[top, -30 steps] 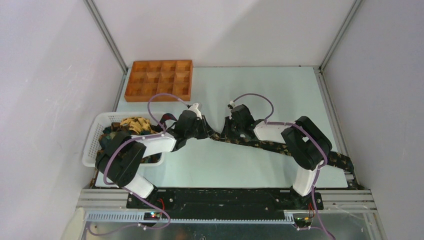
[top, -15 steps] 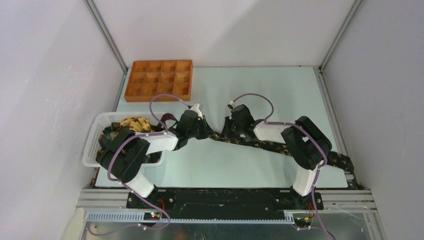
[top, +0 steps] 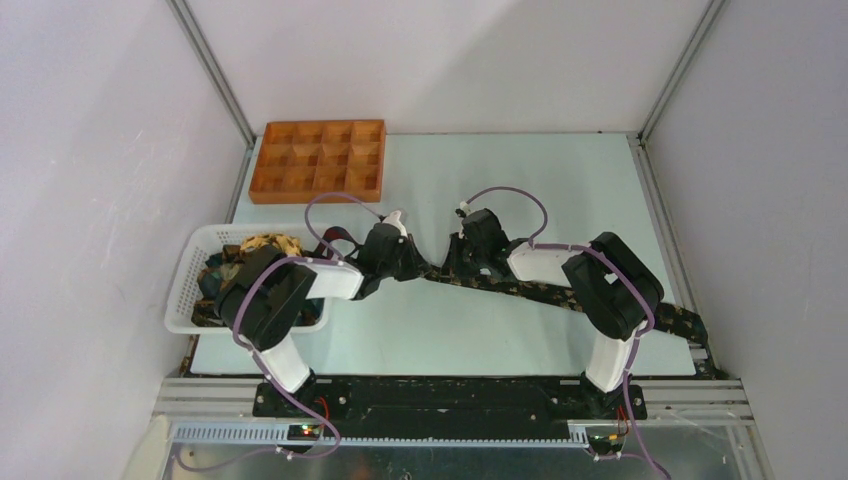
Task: Roll the ties
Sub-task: Roll the tie at the center of the board.
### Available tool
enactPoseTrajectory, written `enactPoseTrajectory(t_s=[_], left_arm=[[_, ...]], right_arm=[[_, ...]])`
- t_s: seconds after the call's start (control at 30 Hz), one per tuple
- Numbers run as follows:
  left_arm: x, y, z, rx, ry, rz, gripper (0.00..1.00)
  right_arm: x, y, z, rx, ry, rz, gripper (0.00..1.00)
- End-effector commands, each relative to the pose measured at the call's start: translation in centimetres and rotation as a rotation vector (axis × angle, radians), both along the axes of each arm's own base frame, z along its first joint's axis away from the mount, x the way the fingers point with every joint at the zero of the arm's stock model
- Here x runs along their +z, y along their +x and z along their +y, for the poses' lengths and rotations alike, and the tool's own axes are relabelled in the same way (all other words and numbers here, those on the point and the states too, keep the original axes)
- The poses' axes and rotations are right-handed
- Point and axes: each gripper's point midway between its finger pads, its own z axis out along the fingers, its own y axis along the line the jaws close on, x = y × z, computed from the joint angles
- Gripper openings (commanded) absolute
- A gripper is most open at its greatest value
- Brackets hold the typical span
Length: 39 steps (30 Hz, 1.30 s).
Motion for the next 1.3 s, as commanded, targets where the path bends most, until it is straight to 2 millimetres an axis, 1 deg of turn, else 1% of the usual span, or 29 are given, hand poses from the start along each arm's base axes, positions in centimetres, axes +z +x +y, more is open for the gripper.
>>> enactPoseTrajectory(t_s=[0.0,0.1,0.23,0.3,0.33,0.37,0.4,0.43,0.47,0.5,0.63,0.8,0.83,0.87,0.9,0.93,1.1,1.23,1.27], left_arm=[[-2.7,-0.9,0.8,0.013,0.05,0.063,0.0],[-3.0,-1.2,1.0,0.017,0.052,0.069,0.0],[-2.5,-1.5,1.4,0.023,0.053,0.058,0.0],[-1.2,-1.4,1.5,0.026,0.043,0.032,0.0],[-1.1,-1.5,1.7,0.026,0.047,0.031,0.0],[-0.2,-1.4,1.7,0.031,0.039,0.011,0.0],[-0.1,-1.5,1.9,0.031,0.044,0.009,0.0],[0.8,-1.4,1.9,0.031,0.035,-0.011,0.0],[0.9,-1.5,2.0,0.031,0.04,-0.014,0.0],[1.6,-1.5,2.0,0.032,0.031,-0.03,0.0],[2.1,-1.8,2.4,0.03,0.037,-0.037,0.0],[1.8,-2.4,2.6,0.023,0.035,-0.033,0.0],[2.1,-2.4,2.6,0.024,0.032,-0.038,0.0],[2.5,-2.4,2.7,0.029,0.03,-0.049,0.0],[2.5,-2.4,2.9,0.032,0.035,-0.051,0.0],[3.1,-2.2,3.0,0.04,0.034,-0.066,0.0],[4.5,-1.9,3.3,0.053,0.039,-0.098,0.0],[5.3,-1.7,3.3,0.052,0.037,-0.117,0.0],[5.1,-1.7,3.4,0.052,0.044,-0.113,0.0]], right_arm=[[-1.0,0.1,-0.5,-0.011,-0.041,0.011,0.0],[-0.9,0.1,-0.5,-0.011,-0.04,0.01,0.0],[-0.7,0.1,-0.5,-0.011,-0.038,0.007,0.0],[-0.5,0.1,-0.4,-0.01,-0.034,0.002,0.0],[-0.2,0.1,-0.4,-0.009,-0.032,-0.002,0.0],[-0.1,0.2,-0.4,-0.009,-0.032,-0.006,0.0],[0.0,0.2,-0.4,-0.007,-0.031,-0.011,0.0],[0.2,0.2,-0.4,-0.009,-0.031,-0.015,0.0],[0.5,0.3,-0.5,-0.009,-0.028,-0.023,0.0],[0.7,0.4,-0.5,-0.01,-0.028,-0.027,0.0],[1.8,0.7,-0.5,-0.01,-0.024,-0.048,0.0],[3.3,0.8,-0.4,0.01,-0.011,-0.083,0.0],[3.6,0.8,-0.4,0.015,-0.014,-0.093,0.0],[4.3,1.0,-0.4,0.015,-0.01,-0.111,0.0],[4.9,1.1,-0.5,0.026,-0.014,-0.131,0.01],[5.4,1.3,-0.4,0.031,-0.013,-0.145,0.02],[7.3,1.6,-0.7,0.077,-0.044,-0.209,0.11],[8.1,1.9,-0.9,0.084,-0.06,-0.235,0.12],[8.2,2.0,-0.9,0.082,-0.059,-0.237,0.12]])
